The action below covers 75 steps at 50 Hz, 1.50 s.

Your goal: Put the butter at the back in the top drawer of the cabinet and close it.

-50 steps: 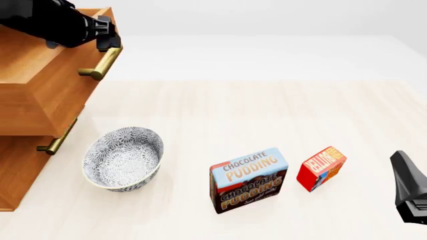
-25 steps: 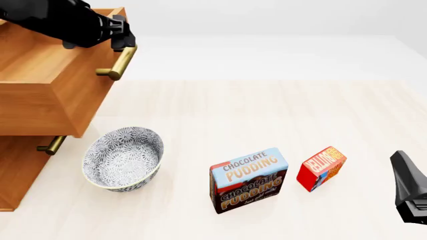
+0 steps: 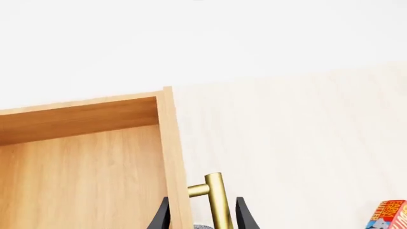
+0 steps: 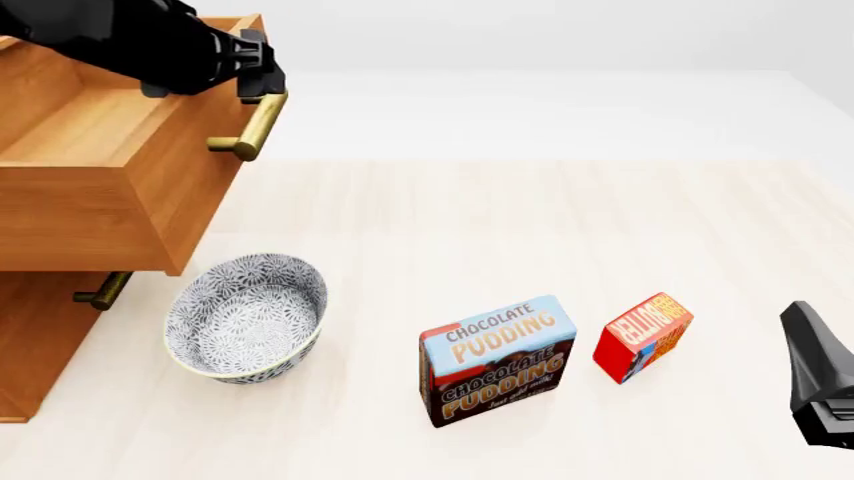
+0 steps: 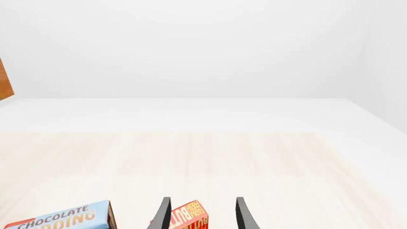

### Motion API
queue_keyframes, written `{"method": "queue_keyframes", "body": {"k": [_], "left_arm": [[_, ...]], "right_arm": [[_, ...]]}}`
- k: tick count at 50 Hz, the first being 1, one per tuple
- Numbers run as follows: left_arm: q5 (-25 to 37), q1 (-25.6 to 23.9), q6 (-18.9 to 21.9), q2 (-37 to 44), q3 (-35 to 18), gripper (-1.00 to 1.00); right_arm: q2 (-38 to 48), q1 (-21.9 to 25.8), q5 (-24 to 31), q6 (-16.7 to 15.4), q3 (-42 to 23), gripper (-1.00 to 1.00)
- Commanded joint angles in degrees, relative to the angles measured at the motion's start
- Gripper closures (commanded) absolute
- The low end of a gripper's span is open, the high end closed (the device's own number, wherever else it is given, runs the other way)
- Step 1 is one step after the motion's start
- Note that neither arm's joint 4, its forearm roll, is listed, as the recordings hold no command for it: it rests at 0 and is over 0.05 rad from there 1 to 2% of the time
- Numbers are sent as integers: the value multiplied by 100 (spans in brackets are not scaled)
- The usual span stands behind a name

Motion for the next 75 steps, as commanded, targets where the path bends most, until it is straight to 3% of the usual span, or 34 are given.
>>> {"method": "queue_keyframes", "body": {"k": [1,24,34,46,54,75], "left_arm": [[-57,-456,162,499,173,-100],[423,-549,327,267,-282,-100],[1018,-663,560,211,-972,-100],[1401,-676,757,80,-1421,-100],[1768,-927,703,26,-1838,-100],[2206,-865,947,-221,-2324,-100]], "right_arm": [[0,0,0,0,0,-100],[0,0,0,0,0,-100],[0,0,0,0,0,-100],[0,0,0,0,0,-100],[0,0,0,0,0,-100],[0,0,0,0,0,-100]]}}
